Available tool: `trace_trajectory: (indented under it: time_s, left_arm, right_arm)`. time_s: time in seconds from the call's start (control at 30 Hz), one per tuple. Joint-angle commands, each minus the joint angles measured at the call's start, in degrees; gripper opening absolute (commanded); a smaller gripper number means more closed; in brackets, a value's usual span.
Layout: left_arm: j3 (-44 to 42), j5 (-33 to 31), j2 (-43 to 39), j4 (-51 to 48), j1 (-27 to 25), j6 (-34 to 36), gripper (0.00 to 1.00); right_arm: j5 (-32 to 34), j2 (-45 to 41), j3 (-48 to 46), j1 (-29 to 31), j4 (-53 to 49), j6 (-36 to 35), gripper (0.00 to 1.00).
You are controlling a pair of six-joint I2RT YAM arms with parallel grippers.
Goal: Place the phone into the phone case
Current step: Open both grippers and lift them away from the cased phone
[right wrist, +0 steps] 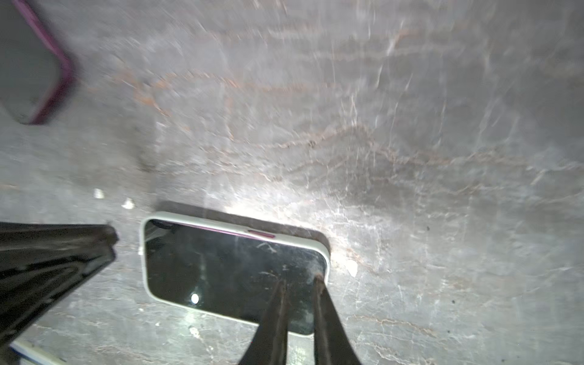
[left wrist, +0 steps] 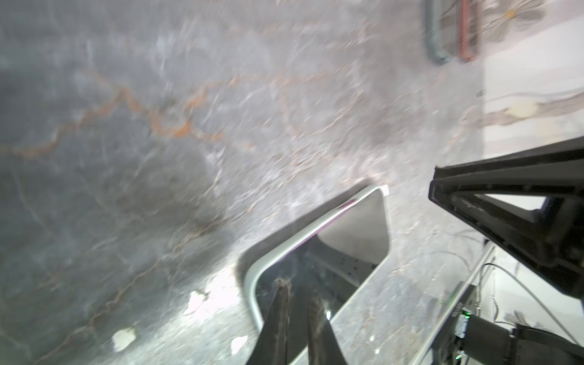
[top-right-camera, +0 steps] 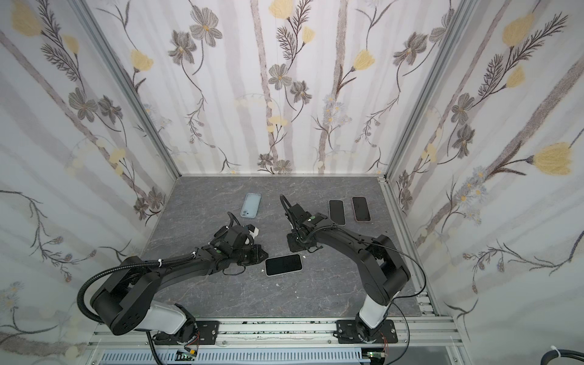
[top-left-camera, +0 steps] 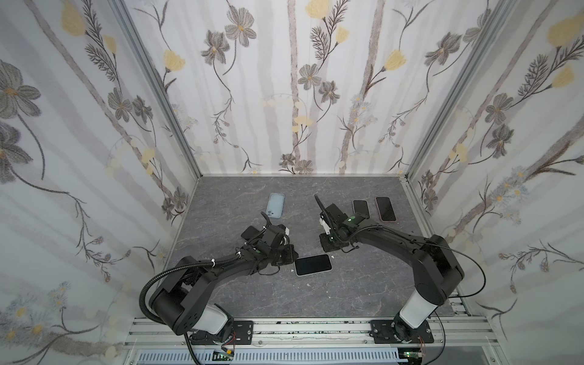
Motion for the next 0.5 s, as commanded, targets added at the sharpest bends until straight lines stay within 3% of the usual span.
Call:
trace_trajectory:
  time_s: [0.0,0.27,0.47]
  left_arm:
    - [0.9,-2.76,-2.48,-0.02,0.25,1.68,0.13]
    - [0.36,-9.9,-13.24,1.05,0.75,9.34,0.18]
    - [-2.6,-13.31,-21.98,6.41,0.9,17.88,0.22]
  right_arm:
    - [1.98,-2.16,1.3,0.01,0.22,-5.79,0.19]
    - [7.2,-11.81,-0.03,0.22,10.27,-20.71,0.32]
    - [6.12,-16.08,-1.98,0.43,18.21,-29.8,0.38]
